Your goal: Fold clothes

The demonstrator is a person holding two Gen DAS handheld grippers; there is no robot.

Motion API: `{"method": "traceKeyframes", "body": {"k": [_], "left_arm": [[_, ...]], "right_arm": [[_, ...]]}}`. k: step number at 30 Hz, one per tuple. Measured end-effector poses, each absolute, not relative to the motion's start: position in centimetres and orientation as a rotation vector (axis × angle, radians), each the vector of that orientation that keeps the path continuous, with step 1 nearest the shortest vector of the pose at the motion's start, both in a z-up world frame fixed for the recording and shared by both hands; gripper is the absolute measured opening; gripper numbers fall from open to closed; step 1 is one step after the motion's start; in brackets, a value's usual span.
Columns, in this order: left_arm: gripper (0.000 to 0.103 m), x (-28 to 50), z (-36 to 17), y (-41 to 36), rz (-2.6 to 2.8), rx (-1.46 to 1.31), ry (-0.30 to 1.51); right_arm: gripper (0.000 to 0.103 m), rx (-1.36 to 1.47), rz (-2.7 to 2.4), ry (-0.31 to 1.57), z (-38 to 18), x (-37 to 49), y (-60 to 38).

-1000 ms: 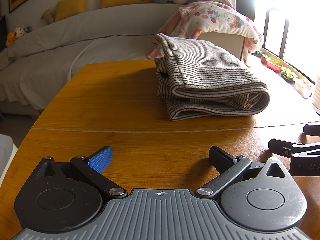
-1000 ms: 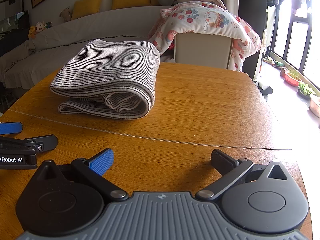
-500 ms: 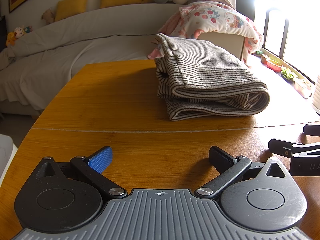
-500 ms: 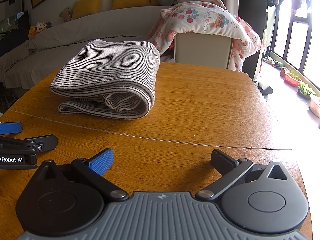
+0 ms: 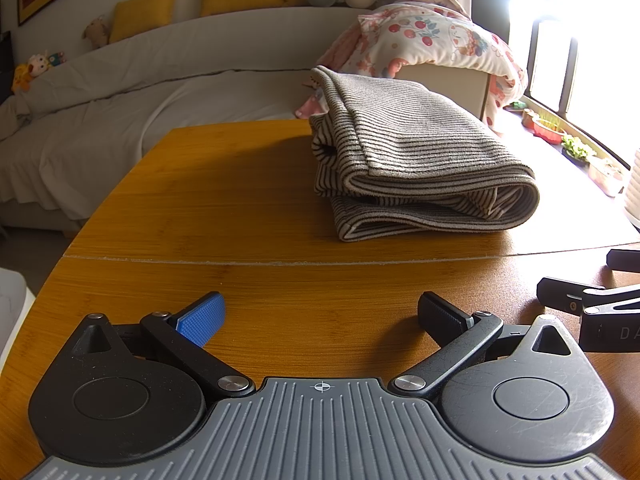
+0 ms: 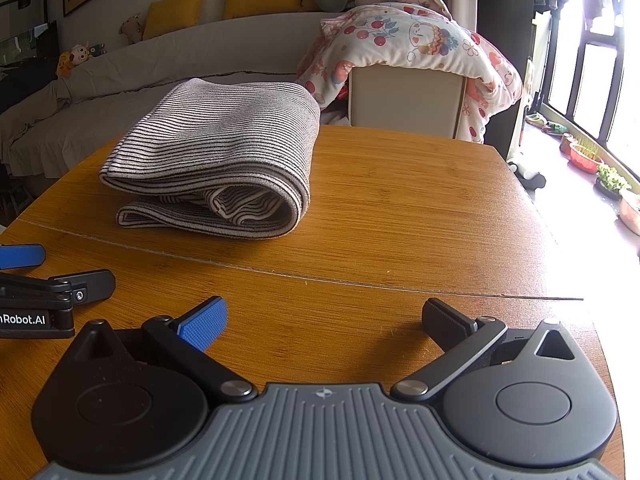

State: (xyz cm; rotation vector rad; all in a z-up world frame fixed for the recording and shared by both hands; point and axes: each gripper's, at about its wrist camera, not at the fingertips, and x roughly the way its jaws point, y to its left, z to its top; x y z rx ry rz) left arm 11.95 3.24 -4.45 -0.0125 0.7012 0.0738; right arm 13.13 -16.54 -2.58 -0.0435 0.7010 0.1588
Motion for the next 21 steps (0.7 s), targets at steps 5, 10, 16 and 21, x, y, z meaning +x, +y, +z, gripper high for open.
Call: {"method": "traceKeyframes", "body": {"k": [5, 10, 16, 21], "left_arm": [[0.103, 12.05, -4.46, 3.28, 0.073, -0.012, 0.7], [0.103, 12.13, -4.46, 3.38, 0.064, -0.009, 0.699], [0.103, 12.03, -4.5, 3.3, 0.065, -0.007, 0.698], [0.103, 12.03, -4.51, 3.33, 0.065, -0.013, 0.698]], "right_arm": [[0.103, -0.044, 0.159, 0.701, -2.58, 13.14, -16.52], [0.103, -0.044, 0.159, 0.7, -2.58, 13.17, -16.53], [0.103, -0.044, 0.159, 0.7, -2.58, 13.18, -16.49], [0.103, -0.044, 0.159, 0.7, -2.58, 13.18, -16.52]]}}
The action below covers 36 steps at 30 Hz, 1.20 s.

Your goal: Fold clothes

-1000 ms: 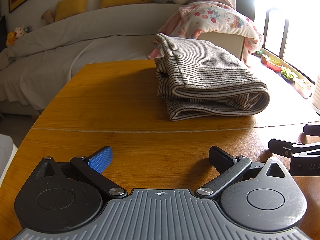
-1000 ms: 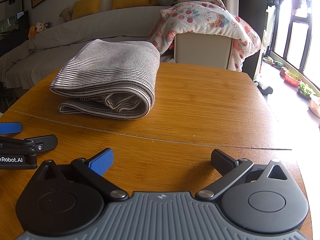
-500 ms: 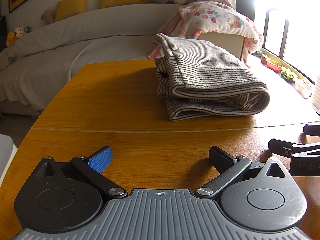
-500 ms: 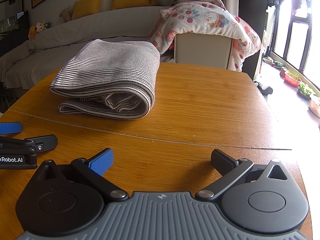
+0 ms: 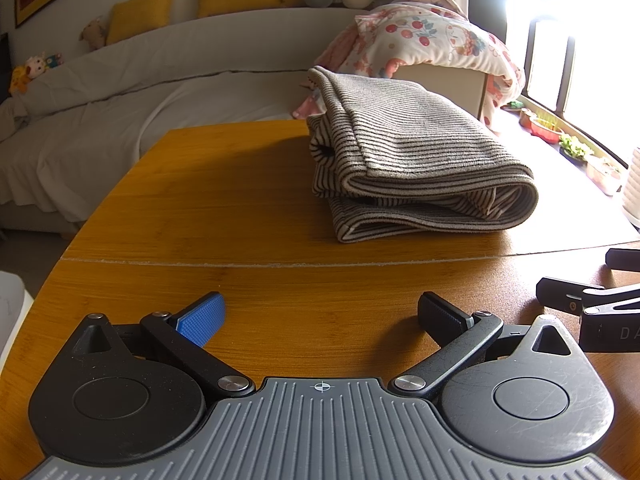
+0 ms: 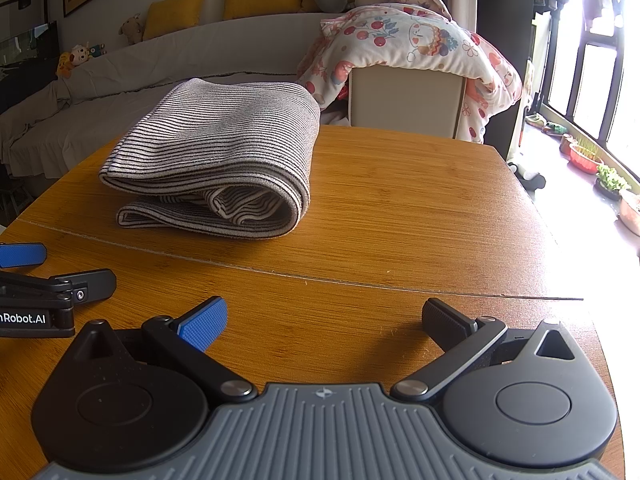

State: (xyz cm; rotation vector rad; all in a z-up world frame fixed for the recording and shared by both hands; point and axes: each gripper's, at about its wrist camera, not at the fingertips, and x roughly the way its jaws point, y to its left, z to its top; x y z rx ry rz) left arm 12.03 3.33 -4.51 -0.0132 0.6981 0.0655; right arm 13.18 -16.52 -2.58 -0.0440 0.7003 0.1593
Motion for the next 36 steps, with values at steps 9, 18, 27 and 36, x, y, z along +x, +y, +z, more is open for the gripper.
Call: {"method": "traceKeyframes", "body": {"k": [9, 18, 27, 36], "left_arm": [[0.103, 11.3, -4.0, 3.3, 0.109, -0.052, 0.751], [0.103, 11.1, -4.2, 3.1, 0.128, -0.042, 0.738], [0.103, 10.9, -4.3, 3.1, 0.13, -0.043, 0.734], [0.103, 10.9, -4.4, 3.2, 0.131, -0.043, 0.733]], "right_arm": [[0.103, -0.044, 0.159, 0.7, -2.6, 13.2, -16.5], [0.103, -0.044, 0.159, 0.7, -2.5, 13.2, -16.5], [0.103, -0.044, 0.16, 0.7, -2.5, 13.1, -16.5], [0.103, -0.044, 0.16, 0.7, -2.6, 13.2, -16.5]]}}
